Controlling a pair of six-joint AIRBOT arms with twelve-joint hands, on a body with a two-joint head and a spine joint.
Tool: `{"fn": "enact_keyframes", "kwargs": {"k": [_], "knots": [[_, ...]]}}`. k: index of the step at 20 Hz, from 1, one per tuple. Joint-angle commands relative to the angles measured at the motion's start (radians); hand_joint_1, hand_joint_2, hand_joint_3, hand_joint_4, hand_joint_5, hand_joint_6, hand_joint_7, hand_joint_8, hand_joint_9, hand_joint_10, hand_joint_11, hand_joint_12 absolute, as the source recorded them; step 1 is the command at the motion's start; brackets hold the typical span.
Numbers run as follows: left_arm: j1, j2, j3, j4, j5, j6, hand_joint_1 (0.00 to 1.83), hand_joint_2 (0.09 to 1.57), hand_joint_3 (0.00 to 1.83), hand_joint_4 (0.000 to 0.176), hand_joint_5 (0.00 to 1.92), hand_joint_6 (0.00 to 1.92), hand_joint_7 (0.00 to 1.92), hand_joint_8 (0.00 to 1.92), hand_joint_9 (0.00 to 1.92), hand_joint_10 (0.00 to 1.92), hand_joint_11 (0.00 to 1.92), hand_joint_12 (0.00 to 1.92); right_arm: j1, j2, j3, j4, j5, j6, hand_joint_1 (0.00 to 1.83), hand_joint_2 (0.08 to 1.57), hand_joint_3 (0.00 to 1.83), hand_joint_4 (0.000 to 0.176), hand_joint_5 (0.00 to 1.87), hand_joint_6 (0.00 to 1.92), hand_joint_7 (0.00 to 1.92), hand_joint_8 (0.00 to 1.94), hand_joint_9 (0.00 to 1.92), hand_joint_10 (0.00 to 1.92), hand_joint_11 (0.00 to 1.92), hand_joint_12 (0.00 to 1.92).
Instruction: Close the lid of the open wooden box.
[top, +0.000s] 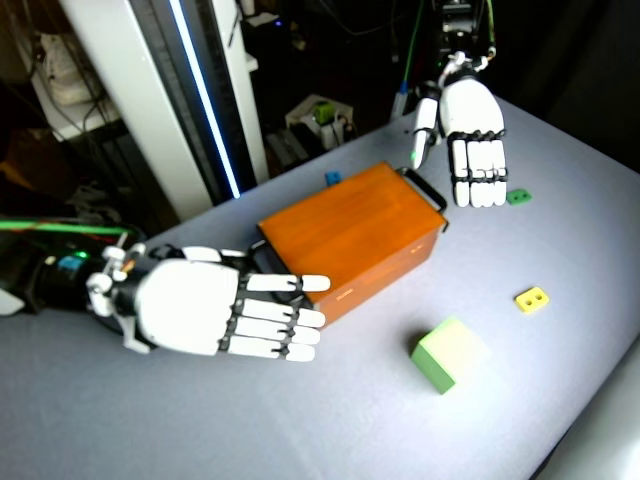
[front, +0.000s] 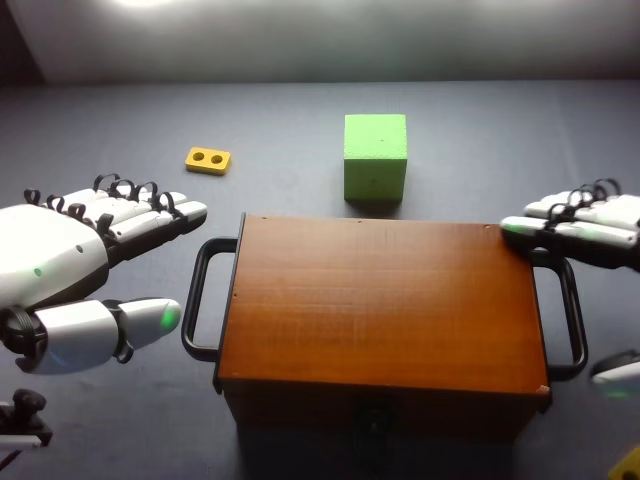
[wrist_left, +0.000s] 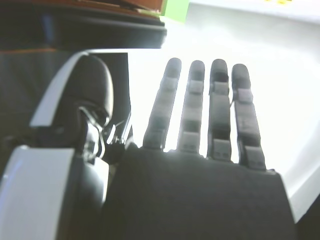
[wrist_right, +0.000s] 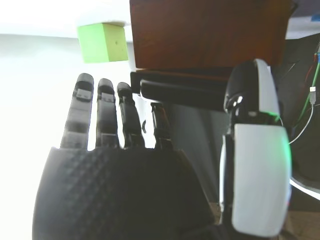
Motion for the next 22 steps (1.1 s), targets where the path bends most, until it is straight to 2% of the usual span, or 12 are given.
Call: {"fn": "enact_keyframes", "kwargs": {"k": [1,8,11,13,15,16,17,18,19,20,21,22], "knots": [[-0.003,-0.005,0.001,-0.002,-0.11,-0.003,0.0,1.45,0.0,0.0,0.05,0.0,0.06,0.0,0.1,0.0,0.08,0.1,0.005,0.005,-0.004,0.019,0.106,0.007,0.83,0.94,0.0,0.176,0.0,0.0,0.0,0.0,0.0,0.0,0.0,0.0],[-0.003,-0.001,0.005,-0.027,-0.164,-0.004,0.05,1.42,0.0,0.0,0.09,0.01,0.08,0.0,0.1,0.0,0.09,0.11,0.006,0.024,-0.007,0.037,0.147,0.008,0.8,0.94,0.0,0.176,0.0,0.0,0.0,0.0,0.0,0.0,0.0,0.0],[-0.006,0.02,-0.001,-0.059,-0.307,-0.004,0.0,1.41,0.0,0.0,0.11,0.0,0.1,0.0,0.09,0.0,0.01,0.3,0.006,0.05,-0.018,0.099,0.294,0.008,0.45,1.07,0.02,0.176,0.0,0.0,0.0,0.0,0.0,0.0,0.0,0.0],[-0.017,0.025,-0.003,-0.075,-0.423,-0.004,0.0,1.37,0.0,0.0,0.14,0.0,0.12,0.0,0.13,0.0,0.0,0.54,0.006,0.055,-0.019,0.146,0.425,0.007,0.42,1.1,0.02,0.176,0.0,0.0,0.0,0.0,0.0,0.0,0.0,0.0],[-0.039,0.022,-0.003,-0.083,-0.528,-0.006,0.11,1.38,0.0,0.0,0.17,0.01,0.13,0.01,0.11,0.01,0.0,0.44,0.007,0.055,-0.019,0.177,0.542,0.003,0.43,1.11,0.02,0.176,0.0,0.0,0.0,0.0,0.0,0.0,0.0,0.0],[-0.049,0.021,-0.002,-0.084,-0.587,-0.01,0.13,1.37,0.0,0.0,0.16,0.0,0.11,0.01,0.08,0.01,0.0,0.28,0.017,0.055,-0.022,0.191,0.605,-0.004,0.39,1.13,0.02,0.134,0.0,0.0,0.02,0.0,0.02,0.01,0.08,0.03],[-0.054,0.021,-0.003,-0.085,-0.62,-0.012,0.09,1.35,0.0,0.0,0.12,0.01,0.06,0.01,0.01,0.0,0.0,0.05,0.024,0.055,-0.027,0.198,0.636,-0.014,0.44,1.16,0.02,0.113,0.0,0.0,0.02,0.0,0.03,0.01,0.1,0.03],[-0.056,0.022,-0.005,-0.087,-0.681,-0.015,0.09,1.4,0.01,0.0,0.11,0.0,0.04,0.0,0.0,0.0,0.0,0.01,0.037,0.055,-0.033,0.209,0.693,-0.033,0.48,1.15,0.01,0.113,0.09,0.01,0.12,0.01,0.14,0.01,0.23,0.05],[-0.056,0.022,-0.006,-0.089,-0.722,-0.017,0.02,1.42,0.02,0.0,0.08,0.01,0.01,0.0,0.0,0.0,0.0,0.0,0.05,0.055,-0.038,0.216,0.739,-0.05,0.43,1.19,0.02,0.091,0.07,0.0,0.12,0.0,0.13,0.0,0.23,0.04],[-0.056,0.022,-0.006,-0.091,-0.769,-0.022,0.08,1.38,0.0,0.0,0.03,0.0,0.06,0.02,0.05,0.01,0.05,0.03,0.066,0.055,-0.041,0.217,0.786,-0.066,0.45,1.2,0.01,0.093,0.05,0.0,0.08,0.0,0.09,0.0,0.18,0.02],[-0.056,0.02,-0.004,-0.091,-0.798,-0.032,0.29,1.35,0.0,0.0,0.04,0.0,0.11,0.01,0.16,0.02,0.12,0.07,0.086,0.055,-0.047,0.218,0.807,-0.074,0.68,1.18,0.0,0.055,0.27,0.02,0.22,0.01,0.2,0.01,0.27,0.05],[-0.059,0.006,0.006,-0.085,-0.817,-0.057,0.33,1.33,0.0,0.0,0.11,0.01,0.18,0.01,0.22,0.01,0.15,0.09,0.119,0.058,-0.052,0.201,0.807,-0.089,0.64,1.26,0.01,0.059,0.2,0.0,0.29,0.01,0.34,0.02,0.36,0.07]]}}
